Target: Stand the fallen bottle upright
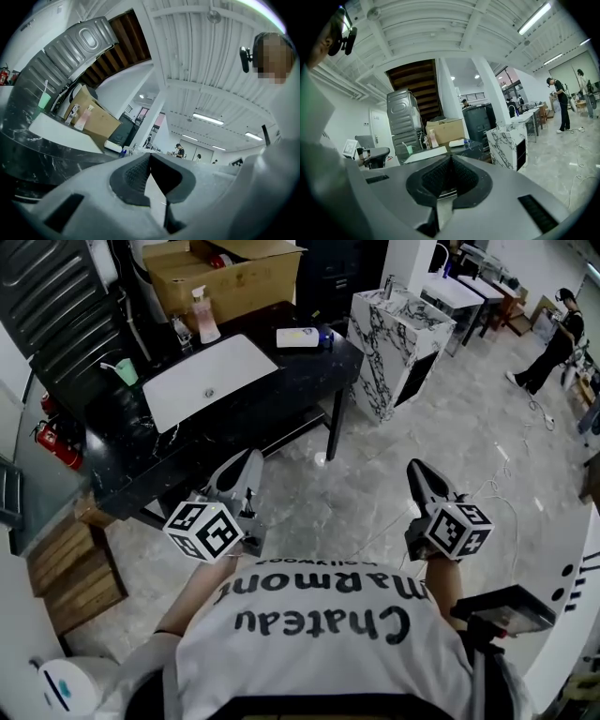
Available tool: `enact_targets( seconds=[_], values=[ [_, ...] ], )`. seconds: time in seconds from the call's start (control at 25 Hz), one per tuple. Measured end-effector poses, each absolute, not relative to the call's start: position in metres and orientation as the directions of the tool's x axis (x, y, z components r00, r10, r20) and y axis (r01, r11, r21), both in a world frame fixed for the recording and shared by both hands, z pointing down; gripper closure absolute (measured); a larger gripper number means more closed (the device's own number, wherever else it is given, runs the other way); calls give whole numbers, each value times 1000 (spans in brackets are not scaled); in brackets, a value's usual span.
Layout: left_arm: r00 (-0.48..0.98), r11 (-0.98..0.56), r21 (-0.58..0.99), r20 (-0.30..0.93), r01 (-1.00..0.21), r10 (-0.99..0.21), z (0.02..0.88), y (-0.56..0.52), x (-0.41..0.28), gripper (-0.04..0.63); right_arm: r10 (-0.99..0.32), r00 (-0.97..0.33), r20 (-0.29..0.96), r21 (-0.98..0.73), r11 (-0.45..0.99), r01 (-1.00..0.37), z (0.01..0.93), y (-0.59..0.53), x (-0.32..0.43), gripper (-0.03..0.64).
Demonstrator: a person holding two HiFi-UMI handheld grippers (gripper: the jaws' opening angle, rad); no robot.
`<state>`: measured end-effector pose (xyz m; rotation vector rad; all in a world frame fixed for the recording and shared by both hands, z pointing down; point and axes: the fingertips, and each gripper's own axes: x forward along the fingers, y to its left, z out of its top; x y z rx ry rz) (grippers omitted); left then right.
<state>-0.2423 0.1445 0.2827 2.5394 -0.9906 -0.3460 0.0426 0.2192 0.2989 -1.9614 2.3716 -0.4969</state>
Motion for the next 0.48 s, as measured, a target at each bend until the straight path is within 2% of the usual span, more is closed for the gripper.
enact_targets(
  seconds=[0.48],
  values=[
    [667,-623,461,-86,-632,-740,302,94,-183,580,-938,-274,211,-260,217,-941,322,153,103,603]
  ],
)
